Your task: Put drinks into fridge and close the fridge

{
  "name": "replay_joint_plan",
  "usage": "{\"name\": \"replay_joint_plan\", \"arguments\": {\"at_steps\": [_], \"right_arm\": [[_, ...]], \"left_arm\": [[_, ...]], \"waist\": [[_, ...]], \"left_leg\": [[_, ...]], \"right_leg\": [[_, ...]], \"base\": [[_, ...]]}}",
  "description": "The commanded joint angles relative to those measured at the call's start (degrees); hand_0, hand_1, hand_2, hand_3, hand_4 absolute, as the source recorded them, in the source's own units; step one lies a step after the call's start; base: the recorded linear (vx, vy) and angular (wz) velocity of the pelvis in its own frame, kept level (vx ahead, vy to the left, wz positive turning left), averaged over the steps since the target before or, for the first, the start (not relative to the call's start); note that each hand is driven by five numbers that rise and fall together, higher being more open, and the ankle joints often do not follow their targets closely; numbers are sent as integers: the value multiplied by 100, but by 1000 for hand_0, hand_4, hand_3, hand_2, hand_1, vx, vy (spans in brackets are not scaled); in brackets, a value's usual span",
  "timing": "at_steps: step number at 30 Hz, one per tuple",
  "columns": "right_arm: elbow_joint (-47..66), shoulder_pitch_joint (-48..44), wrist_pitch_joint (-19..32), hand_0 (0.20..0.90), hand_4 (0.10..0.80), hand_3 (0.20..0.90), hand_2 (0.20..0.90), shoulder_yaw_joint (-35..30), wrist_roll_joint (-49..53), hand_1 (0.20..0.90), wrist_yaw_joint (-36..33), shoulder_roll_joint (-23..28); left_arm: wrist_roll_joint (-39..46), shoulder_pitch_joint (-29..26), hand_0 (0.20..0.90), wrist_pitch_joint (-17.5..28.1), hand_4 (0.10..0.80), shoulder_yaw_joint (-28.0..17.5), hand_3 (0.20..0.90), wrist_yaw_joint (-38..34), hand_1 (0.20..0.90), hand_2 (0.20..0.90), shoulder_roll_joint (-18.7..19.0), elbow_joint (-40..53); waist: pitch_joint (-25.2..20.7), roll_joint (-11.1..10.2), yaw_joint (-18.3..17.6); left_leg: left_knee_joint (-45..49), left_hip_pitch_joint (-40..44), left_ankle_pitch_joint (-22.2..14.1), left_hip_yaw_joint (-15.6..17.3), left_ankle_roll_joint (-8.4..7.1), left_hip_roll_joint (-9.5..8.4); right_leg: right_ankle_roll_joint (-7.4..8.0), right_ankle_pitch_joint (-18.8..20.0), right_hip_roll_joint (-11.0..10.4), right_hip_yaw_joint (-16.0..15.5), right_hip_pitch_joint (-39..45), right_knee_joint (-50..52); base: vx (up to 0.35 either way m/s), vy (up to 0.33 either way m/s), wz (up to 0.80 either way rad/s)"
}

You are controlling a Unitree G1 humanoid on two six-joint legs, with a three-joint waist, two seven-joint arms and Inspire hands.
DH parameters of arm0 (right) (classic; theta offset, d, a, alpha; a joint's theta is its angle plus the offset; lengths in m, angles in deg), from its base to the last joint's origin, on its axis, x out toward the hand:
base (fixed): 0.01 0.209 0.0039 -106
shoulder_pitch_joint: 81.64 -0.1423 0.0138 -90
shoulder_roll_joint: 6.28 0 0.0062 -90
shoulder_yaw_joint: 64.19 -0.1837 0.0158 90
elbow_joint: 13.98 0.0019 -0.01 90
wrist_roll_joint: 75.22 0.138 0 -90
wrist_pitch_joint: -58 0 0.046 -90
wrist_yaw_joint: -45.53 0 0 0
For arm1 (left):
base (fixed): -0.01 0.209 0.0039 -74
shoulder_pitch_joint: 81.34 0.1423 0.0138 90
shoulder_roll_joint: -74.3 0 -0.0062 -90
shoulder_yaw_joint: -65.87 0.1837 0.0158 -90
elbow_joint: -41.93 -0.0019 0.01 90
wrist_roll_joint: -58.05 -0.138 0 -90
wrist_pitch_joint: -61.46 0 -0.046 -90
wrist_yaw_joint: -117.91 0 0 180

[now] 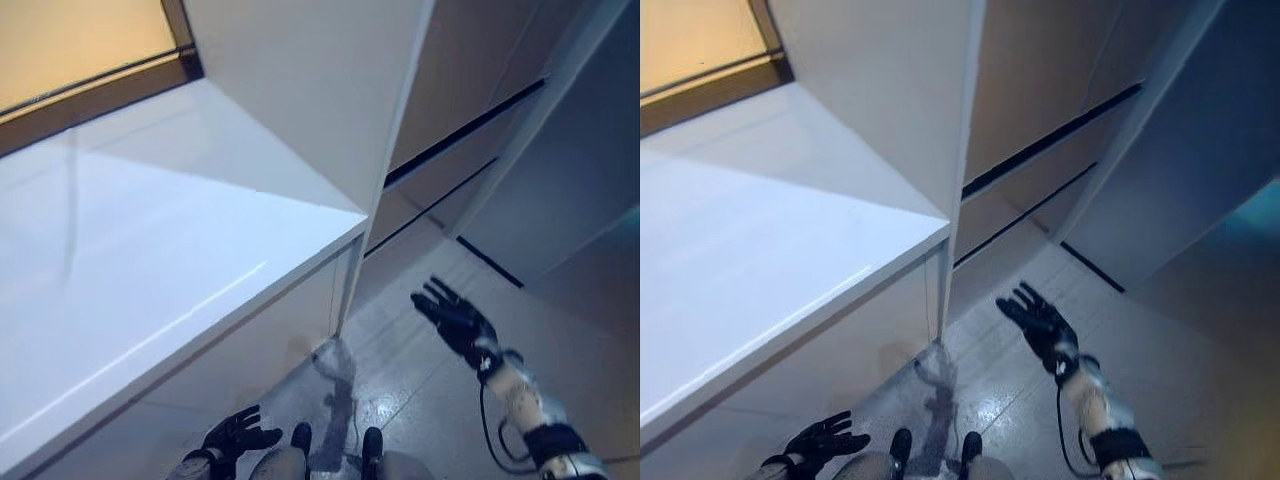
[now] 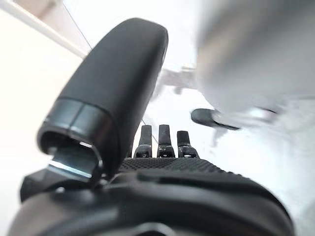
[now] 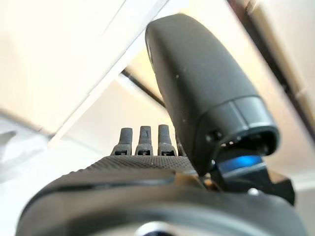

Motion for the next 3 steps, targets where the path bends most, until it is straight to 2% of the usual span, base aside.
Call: {"name": "replay_joint_plan", "arguments": {"at_steps": [1,3], "right_arm": [[156,-291,612,900,800,900,900,-195,-162,900,418,-69],[-120,-203,714,900,800,900,900,-141,-354,900,413,-195]], "left_arm": [[-102,60,900,271,800,-127,900,-15,900,900,-61,-147],[-125,50,900,317,800,-165,900,3,900,900,-109,-289]], "waist": [[-513,-94,26],[-590,-95,6]], "left_leg": [[9,-25,-42,351,7,29],[-41,21,-28,375,-13,47]], "right_leg": [[-143,226,180,162,-19,-69],[-162,200,215,159,46,-111]], "base": [[-40,-47,-8],[-30,-40,-11]]}}
